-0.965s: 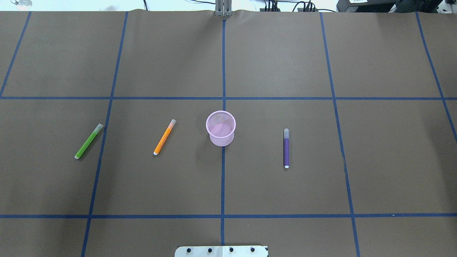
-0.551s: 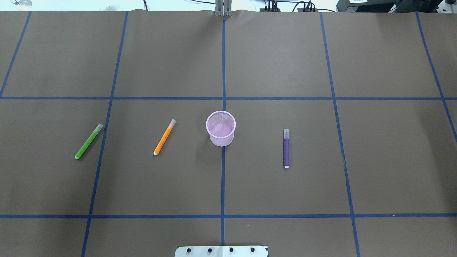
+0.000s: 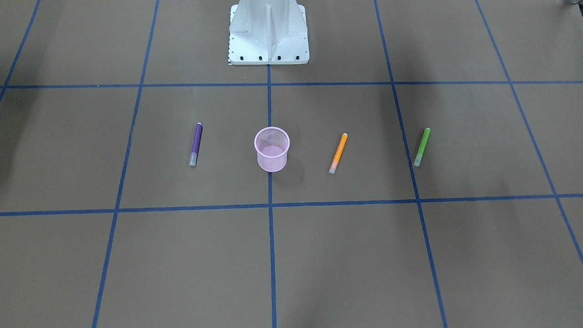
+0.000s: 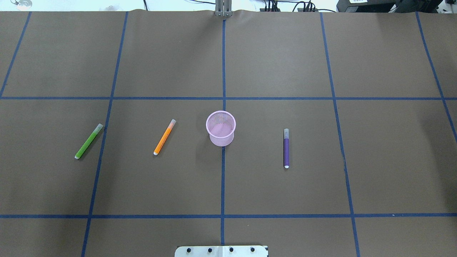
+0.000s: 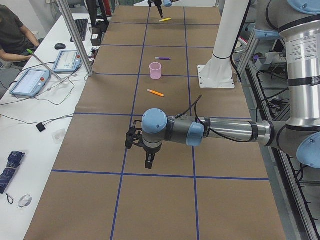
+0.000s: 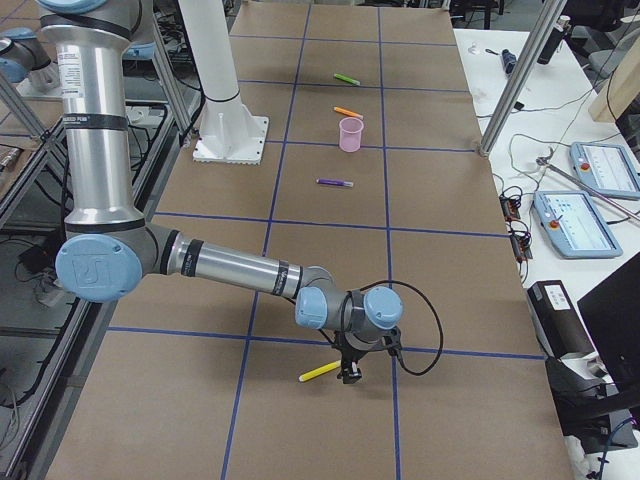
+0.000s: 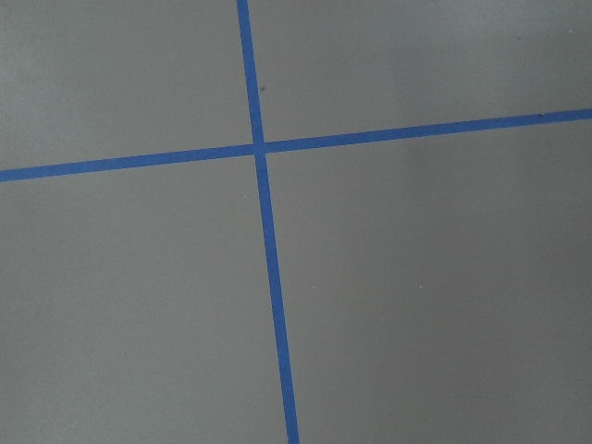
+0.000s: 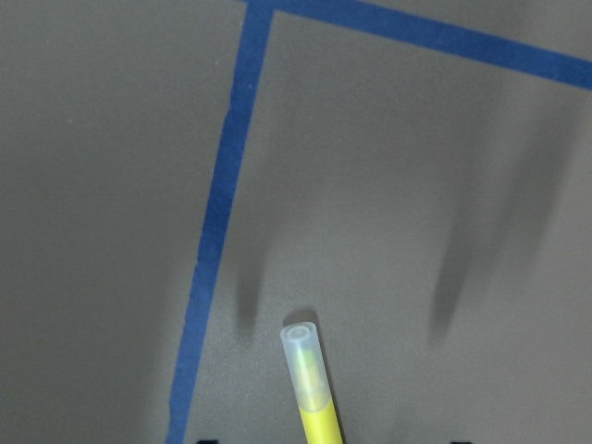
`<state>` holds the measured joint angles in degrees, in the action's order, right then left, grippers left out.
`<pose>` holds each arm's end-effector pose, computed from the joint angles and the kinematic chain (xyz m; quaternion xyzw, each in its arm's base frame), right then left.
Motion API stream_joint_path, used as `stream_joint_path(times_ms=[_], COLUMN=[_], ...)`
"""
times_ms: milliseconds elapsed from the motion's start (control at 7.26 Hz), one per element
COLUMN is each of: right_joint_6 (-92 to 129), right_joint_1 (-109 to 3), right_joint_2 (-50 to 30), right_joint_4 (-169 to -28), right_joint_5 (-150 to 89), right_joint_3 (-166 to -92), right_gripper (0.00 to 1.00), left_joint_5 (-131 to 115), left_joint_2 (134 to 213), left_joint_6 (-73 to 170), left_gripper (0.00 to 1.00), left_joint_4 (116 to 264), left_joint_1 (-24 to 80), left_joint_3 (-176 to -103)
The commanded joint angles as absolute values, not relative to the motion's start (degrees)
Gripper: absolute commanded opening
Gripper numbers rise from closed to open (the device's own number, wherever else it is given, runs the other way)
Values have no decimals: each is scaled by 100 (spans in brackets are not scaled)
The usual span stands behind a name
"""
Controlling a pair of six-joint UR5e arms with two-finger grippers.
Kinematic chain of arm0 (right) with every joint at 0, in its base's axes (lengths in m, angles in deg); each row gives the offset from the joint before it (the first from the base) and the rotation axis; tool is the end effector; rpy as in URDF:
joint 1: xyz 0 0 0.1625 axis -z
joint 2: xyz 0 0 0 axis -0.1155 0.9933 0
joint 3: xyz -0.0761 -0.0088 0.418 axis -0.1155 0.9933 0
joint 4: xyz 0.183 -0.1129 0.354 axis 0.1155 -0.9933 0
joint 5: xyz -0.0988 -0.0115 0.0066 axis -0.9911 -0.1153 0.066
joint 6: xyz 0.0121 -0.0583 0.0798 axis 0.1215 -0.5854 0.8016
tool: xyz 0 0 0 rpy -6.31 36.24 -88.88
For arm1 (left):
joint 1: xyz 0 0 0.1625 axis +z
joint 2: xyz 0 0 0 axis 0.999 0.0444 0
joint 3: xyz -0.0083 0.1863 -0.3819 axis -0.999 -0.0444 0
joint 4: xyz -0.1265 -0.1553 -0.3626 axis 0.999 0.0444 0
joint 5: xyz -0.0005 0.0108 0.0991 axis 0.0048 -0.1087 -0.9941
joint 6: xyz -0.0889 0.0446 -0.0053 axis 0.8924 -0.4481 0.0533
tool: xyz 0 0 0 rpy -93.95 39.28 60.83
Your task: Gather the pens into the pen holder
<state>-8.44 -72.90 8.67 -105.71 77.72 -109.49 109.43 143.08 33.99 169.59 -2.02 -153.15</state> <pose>-0.0205 -0.4837 0.7757 -0.0702 -0.3508 -0.1448 0.9225 -0.0546 -0.4208 0.6018 0.0738 0.4120 0.0379 0.9074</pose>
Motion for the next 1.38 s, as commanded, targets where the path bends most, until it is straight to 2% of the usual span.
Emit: stream_joint_path(times_ms=[0,413,689,1240], right_joint_6=[-853,-835,-870,-897], right_joint_1=[-7273,-7089,-7071,-6861], right_joint_2=[871,862,871,862], right_joint_4=[-10581,-10581,-10572,-10555], right_joint_5=[7785,7803,7768,7777], right_joint_3=[-10881,-10846,-10837,-10679], right_gripper=[72,72,64,63], left_joint_5=[10943,10943,10943,10943], left_joint_2=[14308,14317,14325,14325], left_joint_6=[3399,3399,3399,3399], left_gripper=[100,100,100,100], left_joint_4=[16973,16973,16973,16973], left_joint_1=[-202,-202,-202,-202], left_joint_3=[-15293,-15293,-15293,-15293])
